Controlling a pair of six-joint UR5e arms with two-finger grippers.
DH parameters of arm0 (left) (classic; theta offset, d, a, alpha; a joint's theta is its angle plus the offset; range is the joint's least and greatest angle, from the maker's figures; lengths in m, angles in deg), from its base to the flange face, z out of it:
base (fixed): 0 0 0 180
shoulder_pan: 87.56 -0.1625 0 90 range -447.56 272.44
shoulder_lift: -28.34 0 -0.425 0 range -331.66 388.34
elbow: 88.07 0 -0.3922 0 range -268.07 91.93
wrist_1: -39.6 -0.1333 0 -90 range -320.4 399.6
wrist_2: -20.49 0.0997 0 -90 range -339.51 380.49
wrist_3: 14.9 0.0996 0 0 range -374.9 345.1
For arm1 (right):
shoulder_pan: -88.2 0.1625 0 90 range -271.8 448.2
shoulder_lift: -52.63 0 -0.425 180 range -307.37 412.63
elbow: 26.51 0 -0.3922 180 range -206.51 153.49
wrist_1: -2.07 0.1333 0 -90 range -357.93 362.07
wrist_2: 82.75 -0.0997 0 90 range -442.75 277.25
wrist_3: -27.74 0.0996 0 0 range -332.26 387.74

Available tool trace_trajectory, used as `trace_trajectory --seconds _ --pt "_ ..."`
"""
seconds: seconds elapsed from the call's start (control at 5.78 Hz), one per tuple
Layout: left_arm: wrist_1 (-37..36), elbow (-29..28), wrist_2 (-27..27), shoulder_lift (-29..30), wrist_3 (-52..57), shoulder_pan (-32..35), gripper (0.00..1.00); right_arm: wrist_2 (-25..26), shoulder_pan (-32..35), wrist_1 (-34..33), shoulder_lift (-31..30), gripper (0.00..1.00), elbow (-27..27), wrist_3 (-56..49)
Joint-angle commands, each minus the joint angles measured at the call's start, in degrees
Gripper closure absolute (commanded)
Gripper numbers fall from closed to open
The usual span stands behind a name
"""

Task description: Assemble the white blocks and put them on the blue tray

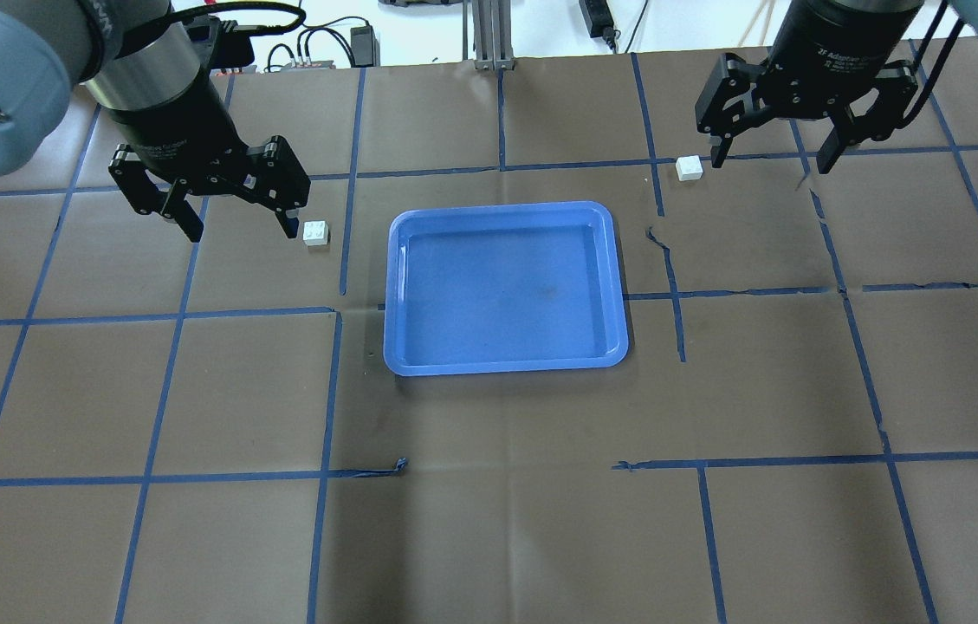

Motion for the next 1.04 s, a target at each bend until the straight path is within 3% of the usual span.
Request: trace_trajectory --seconds 0.0,0.52,0.69,0.86 --pt "-0.4 0.0 0.1 0.6 0.0 0.0 0.0 0.1 0.0 0.0 0.1 0.0 0.0 0.0" --pt "-4.5 0.2 -0.6 4.1 1.5 -1.9 0.0 0.1 0.0 0.0 0.1 0.0 0.0 0.0" --pt "-11.3 -0.5 -0.7 9.8 3.1 -4.0 0.0 0.1 0.0 0.0 0.0 0.0 0.0 0.0" --pt "-22.8 -2.5 -0.6 18.6 4.6 -4.4 0.0 0.1 0.0 0.0 0.1 0.0 0.0 0.0"
